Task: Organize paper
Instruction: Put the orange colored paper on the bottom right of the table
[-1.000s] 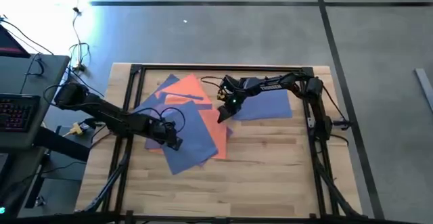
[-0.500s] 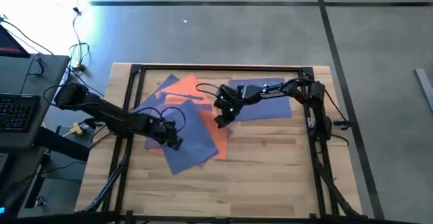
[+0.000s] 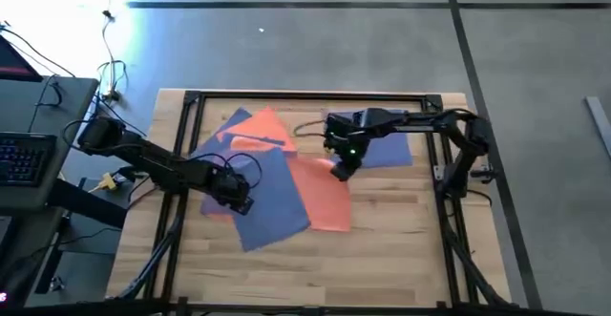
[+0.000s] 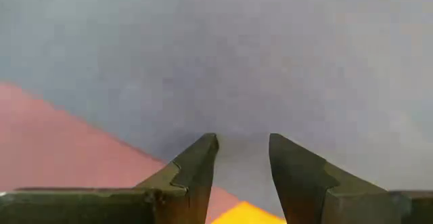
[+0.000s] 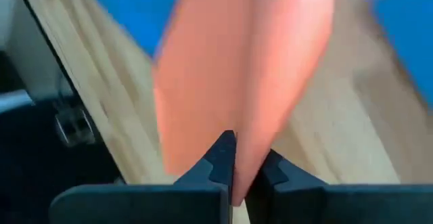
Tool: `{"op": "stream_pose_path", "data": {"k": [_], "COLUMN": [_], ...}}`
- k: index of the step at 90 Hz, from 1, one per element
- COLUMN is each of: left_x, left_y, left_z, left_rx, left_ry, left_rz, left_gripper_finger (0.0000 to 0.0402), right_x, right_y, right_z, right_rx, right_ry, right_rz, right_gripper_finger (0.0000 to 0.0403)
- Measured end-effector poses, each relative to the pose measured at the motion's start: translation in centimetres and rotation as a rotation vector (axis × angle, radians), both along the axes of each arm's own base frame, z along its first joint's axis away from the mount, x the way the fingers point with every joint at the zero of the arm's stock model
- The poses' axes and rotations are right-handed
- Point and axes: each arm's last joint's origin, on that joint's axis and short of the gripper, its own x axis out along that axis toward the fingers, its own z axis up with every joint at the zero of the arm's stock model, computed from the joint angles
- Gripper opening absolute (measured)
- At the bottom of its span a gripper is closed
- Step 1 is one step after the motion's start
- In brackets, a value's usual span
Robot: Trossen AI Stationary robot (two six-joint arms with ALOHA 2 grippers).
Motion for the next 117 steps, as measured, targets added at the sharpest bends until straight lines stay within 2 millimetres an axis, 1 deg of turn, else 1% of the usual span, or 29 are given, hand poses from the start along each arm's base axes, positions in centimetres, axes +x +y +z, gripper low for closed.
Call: {"op": "stream_pose_path", "data": {"k": [11, 24, 29, 35, 43, 52, 67, 77, 87, 98, 108, 117], "left_x": [-0.4, -0.4, -0.4, -0.4, -0.4, -0.4, -0.3, -0.2, -0.2, -0.2, -0.1, -0.1], "left_y": [0.3, 0.4, 0.4, 0.4, 0.4, 0.4, 0.4, 0.4, 0.4, 0.4, 0.4, 0.3], "left_z": [-0.1, -0.1, -0.1, -0.1, 0.0, -0.1, 0.0, -0.1, -0.1, 0.0, 0.0, 0.0], "left_rx": [0.057, 0.074, 0.074, 0.075, 0.075, 0.076, 0.089, 0.093, 0.093, 0.092, 0.089, 0.087], "left_ry": [0.039, 0.036, 0.035, 0.034, 0.033, 0.032, 0.019, 0.017, 0.015, 0.014, 0.004, 0.001], "left_rz": [-0.007, -0.013, -0.013, -0.014, -0.014, -0.015, -0.04, -0.062, -0.063, -0.063, -0.063, -0.065], "left_gripper_finger": [0.0119, 0.0119, 0.0119, 0.0119, 0.0119, 0.0119, 0.0119, 0.0119, 0.0119, 0.0119, 0.0119, 0.0119], "right_x": [-1.9, -2.9, -3.4, -4.4, -6.5, -9.1, -13.3, -15.3, -16.2, -16.9, -17.6, -18.0], "right_y": [1.7, 4.4, 5.5, 7.0, 8.8, 10.2, 11.3, 11.7, 12.1, 12.3, 12.3, 12.4], "right_z": [0.9, 0.9, 0.2, -1.0, -2.6, -4.1, -5.6, -6.2, -6.5, -6.6, -6.7, -7.0], "right_rx": [0.023, 0.016, 0.018, 0.012, 0.012, 0.036, 0.029, 0.027, 0.049, 0.031, 0.039, 0.029], "right_ry": [0.11, 0.236, 0.293, 0.39, 0.494, 0.577, 0.701, 0.759, 0.754, 0.717, 0.72, 0.727], "right_rz": [0.109, 0.212, 0.202, 0.166, 0.101, 0.003, -0.196, -0.31, -0.43, -0.582, -0.629, -0.615], "right_gripper_finger": [0.0, 0.0, 0.0, 0.0, 0.0, 0.0, 0.0, 0.0, 0.0, 0.0, 0.0, 0.0]}}
